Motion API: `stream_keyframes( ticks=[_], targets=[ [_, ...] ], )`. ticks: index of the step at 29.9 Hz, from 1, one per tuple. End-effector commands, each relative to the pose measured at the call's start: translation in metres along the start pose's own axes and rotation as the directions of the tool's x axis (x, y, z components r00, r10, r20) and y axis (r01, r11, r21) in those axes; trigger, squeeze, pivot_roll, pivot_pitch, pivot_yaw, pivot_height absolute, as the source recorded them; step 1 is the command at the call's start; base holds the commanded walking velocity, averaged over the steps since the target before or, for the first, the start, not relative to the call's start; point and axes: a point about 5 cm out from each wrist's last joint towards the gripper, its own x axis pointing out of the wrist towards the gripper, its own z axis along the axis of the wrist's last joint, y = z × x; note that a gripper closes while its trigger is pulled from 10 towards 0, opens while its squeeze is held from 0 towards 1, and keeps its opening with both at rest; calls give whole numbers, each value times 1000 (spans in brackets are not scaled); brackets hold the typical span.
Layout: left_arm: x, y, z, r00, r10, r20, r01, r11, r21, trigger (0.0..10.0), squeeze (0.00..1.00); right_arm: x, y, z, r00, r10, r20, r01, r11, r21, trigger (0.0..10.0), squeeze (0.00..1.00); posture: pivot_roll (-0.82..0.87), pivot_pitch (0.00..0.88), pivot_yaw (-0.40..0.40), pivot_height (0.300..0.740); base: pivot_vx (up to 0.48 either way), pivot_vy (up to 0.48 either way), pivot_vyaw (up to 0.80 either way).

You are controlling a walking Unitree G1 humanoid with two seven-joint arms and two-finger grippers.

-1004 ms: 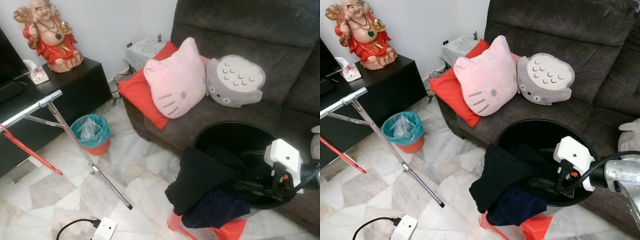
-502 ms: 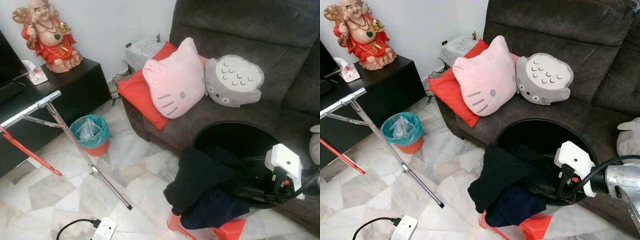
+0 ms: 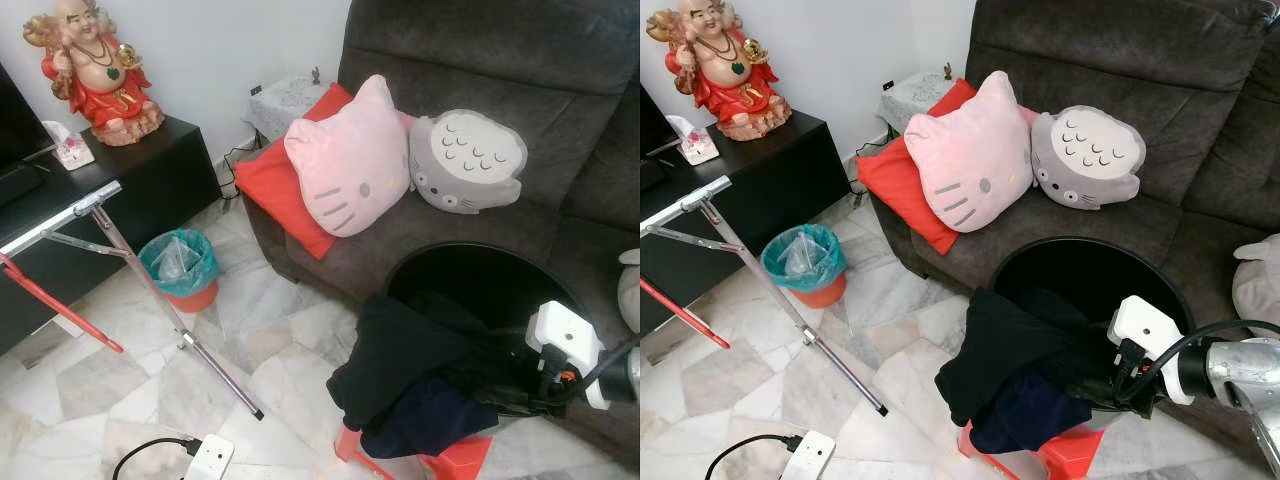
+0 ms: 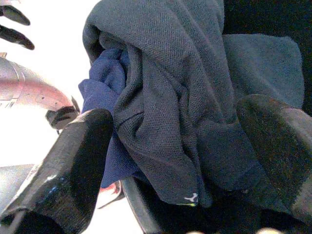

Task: Hang hanger

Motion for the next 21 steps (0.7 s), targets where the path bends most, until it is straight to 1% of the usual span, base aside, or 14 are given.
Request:
stream_keyframes(
  ticks=[1, 9, 12, 13, 14, 15, 16, 21],
  targets=[
    [-1, 3, -6, 1000, 8, -25, -8, 1000, -8, 10000, 0, 4, 1, -2, 1000, 6, 0, -6, 1000, -2, 10000, 0, -151, 41, 115, 740, 0, 0, 0],
    [-1, 4, -7, 1000, 11, -27, -11, 1000, -9, 10000, 0, 9, 1, -7, 1000, 5, 1, -5, 1000, 14, 10000, 0, -149, 43, 116, 740, 0, 0, 0],
    [-1, 4, -7, 1000, 12, -28, -12, 1000, -10, 10000, 0, 10, -6, -8, 999, -51, 12, 51, 999, 5, 10000, 0, -146, 44, 115, 740, 0, 0, 0],
    [-1, 4, -7, 1000, 12, -28, -12, 1000, -10, 10000, 0, 10, -8, -8, 998, -67, 16, 67, 998, 0, 8392, 0, -145, 45, 116, 740, 0, 0, 0],
    [-2, 4, -7, 1000, 13, -28, -13, 1000, -10, 10000, 0, 10, -10, -7, 996, -87, 26, 87, 996, -2, 4392, 0, -146, 46, 117, 740, 0, 0, 0],
    [-2, 4, -7, 1000, 13, -29, -13, 1000, -10, 10000, 0, 10, -12, -6, 994, -99, 33, 100, 995, -4, 4392, 0, -147, 45, 117, 740, 0, 0, 0],
    [-2, 4, -8, 999, 13, -29, -13, 1000, -10, 10000, 0, 9, -13, -5, 993, -107, 40, 107, 994, 0, 0, 0, -147, 45, 117, 740, 0, 0, 0],
    [-2, 5, -9, 999, 15, -32, -15, 1000, -12, 10000, 0, 9, -15, -4, 993, -107, 46, 107, 994, -7, 0, 0, -144, 46, 114, 740, 0, 0, 0]
  ],
)
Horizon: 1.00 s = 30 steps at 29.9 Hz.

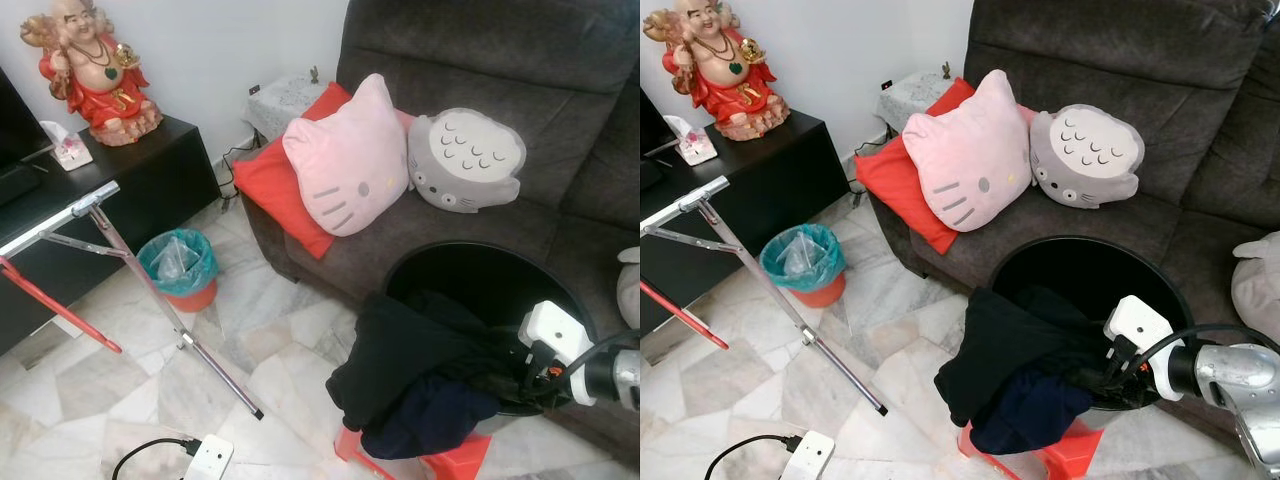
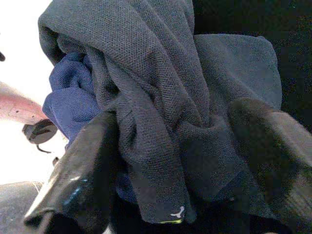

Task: Hang hanger

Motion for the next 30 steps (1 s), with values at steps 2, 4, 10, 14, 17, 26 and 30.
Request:
stream_keyframes(
  ticks=[2, 4, 10, 14, 17, 26, 30],
  targets=[
    [-2, 5, -9, 999, 14, -31, -14, 1000, -12, 10000, 0, -2, -6, 5, 1000, -23, 21, 23, 1000, -19, 2039, 0, -144, 46, 114, 740, 0, 0, 0],
    [-2, 4, -9, 999, 14, -33, -14, 1000, -12, 10000, 0, -1, -6, 5, 1000, -18, 22, 19, 999, -26, 10000, 0, -144, 47, 113, 740, 0, 0, 0],
    [-2, 5, -10, 999, 16, -35, -16, 1000, -14, 10000, 0, 0, -5, 6, 999, -13, 32, 14, 999, -32, 10000, 0, -141, 49, 113, 740, 0, 0, 0],
    [-2, 5, -11, 999, 16, -38, -17, 1000, -14, 10000, 0, -1, -4, 12, 997, 2, 75, 1, 999, -34, 10000, 0, -142, 49, 114, 740, 0, 0, 0],
    [-2, 5, -12, 999, 16, -40, -16, 1000, -14, 10000, 0, -2, -4, 16, 995, 8, 103, -4, 999, -38, 10000, 0, -143, 50, 115, 740, 0, 0, 0],
    [-2, 4, -11, 999, 9, -39, -10, 1000, -14, 10000, 0, -2, -1, 20, 992, 39, 123, -34, 999, -41, 10000, 0, -140, 51, 115, 740, 0, 0, 0],
    [-2, 4, -10, 999, 8, -37, -8, 1000, -15, 10000, 0, 0, 0, 17, 993, 39, 112, -35, 999, -33, 9176, 0, -140, 50, 114, 740, 0, 0, 0]
  ],
)
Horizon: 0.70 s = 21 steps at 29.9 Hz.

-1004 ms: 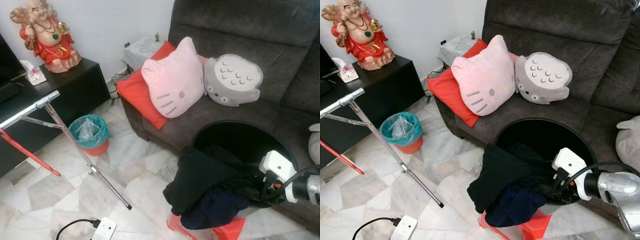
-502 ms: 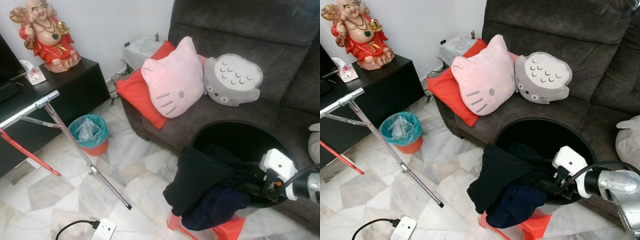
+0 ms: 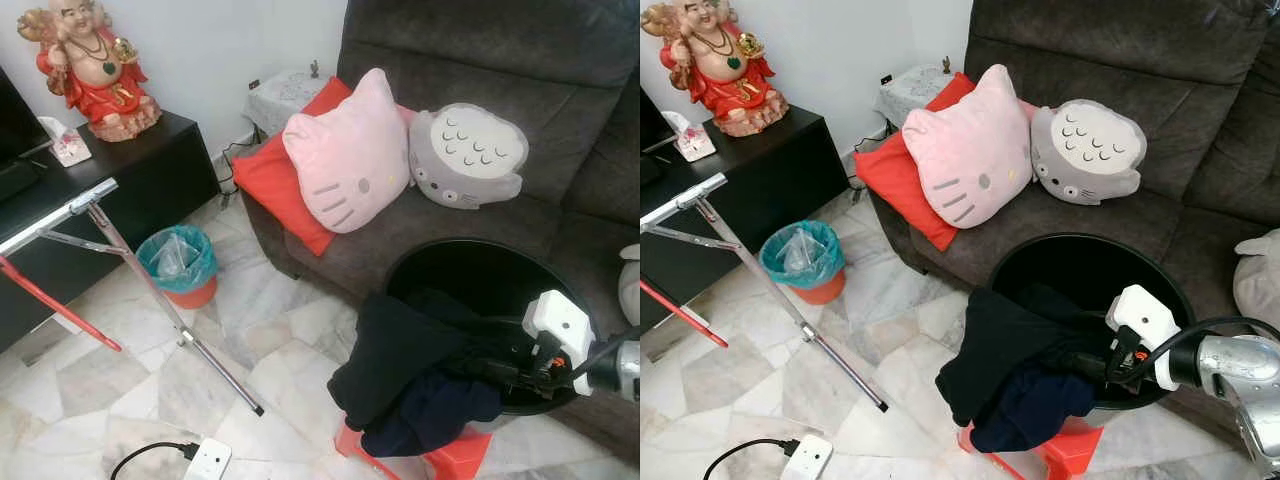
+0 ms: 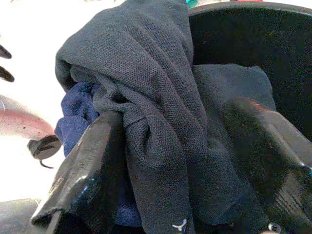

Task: Hang hanger

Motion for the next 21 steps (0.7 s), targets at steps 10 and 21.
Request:
stream_keyframes(
  ticks=[10, 21],
  targets=[
    [-1, 3, -5, 1000, 5, -23, -5, 1000, -8, 10000, 0, 3, 3, 3, 1000, 19, 19, -19, 1000, 3, 0, 0, -140, 49, 114, 740, 0, 0, 0],
    [-1, 3, -6, 1000, 5, -23, -6, 1000, -9, 10000, 0, 7, 4, 6, 999, 13, 51, -14, 1000, 15, 0, 0, -139, 50, 114, 740, 0, 0, 0]
  ],
)
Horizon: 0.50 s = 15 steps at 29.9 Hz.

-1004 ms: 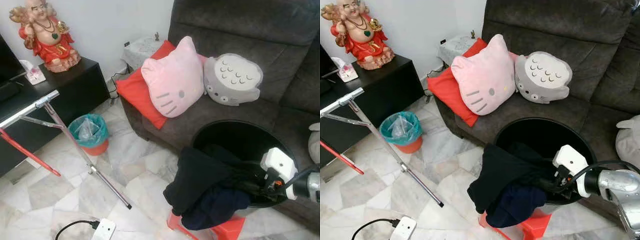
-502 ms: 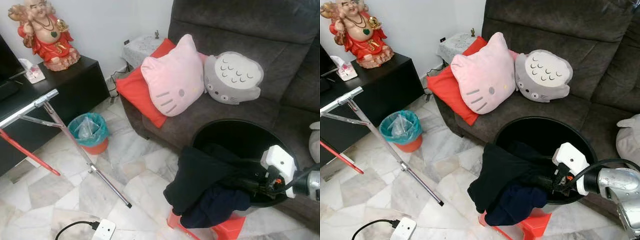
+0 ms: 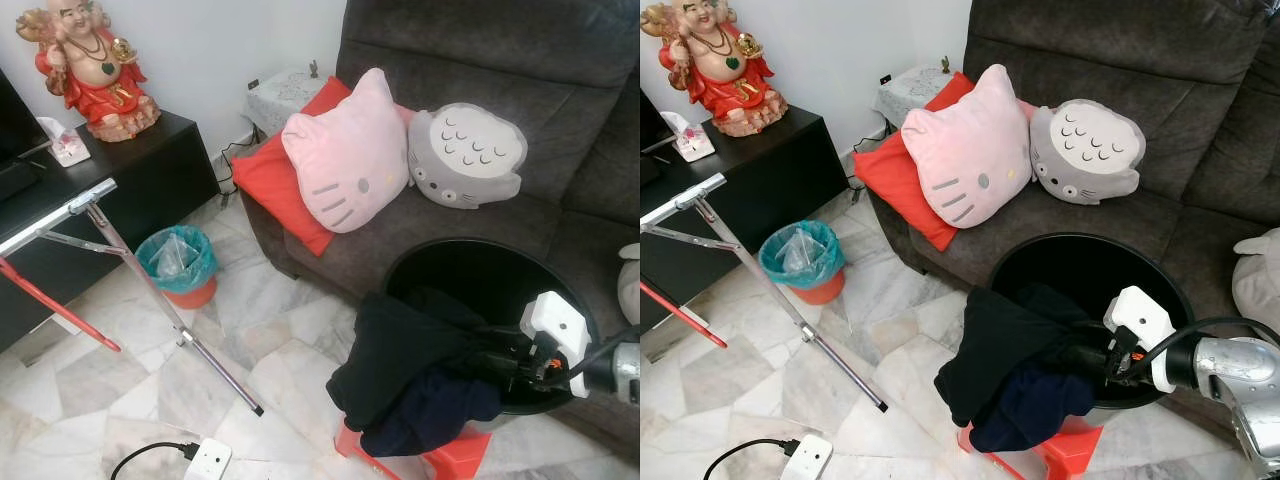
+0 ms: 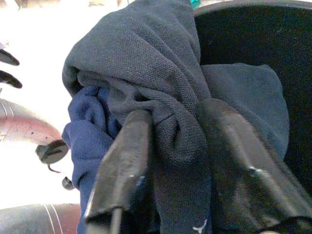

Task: Hang hanger

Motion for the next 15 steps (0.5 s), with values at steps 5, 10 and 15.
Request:
stream_keyframes(
  ticks=[5, 10, 15],
  targets=[
    [-1, 3, -6, 1000, 7, -23, -8, 1000, -10, 10000, 0, 2, 0, 13, 997, -5, 74, 6, 1000, -17, 0, 0, -139, 52, 115, 740, 0, 0, 0],
    [-1, 4, -6, 1000, 8, -24, -8, 1000, -9, 10000, 0, 3, -8, 32, 973, -86, 214, 91, 996, -13, 0, 0, -139, 51, 116, 740, 0, 0, 0],
    [-1, 4, -6, 1000, 10, -23, -10, 1000, -7, 10000, 0, 2, -4, 61, 923, -66, 380, 79, 997, -18, 0, 0, -140, 50, 118, 740, 0, 0, 0]
  ],
)
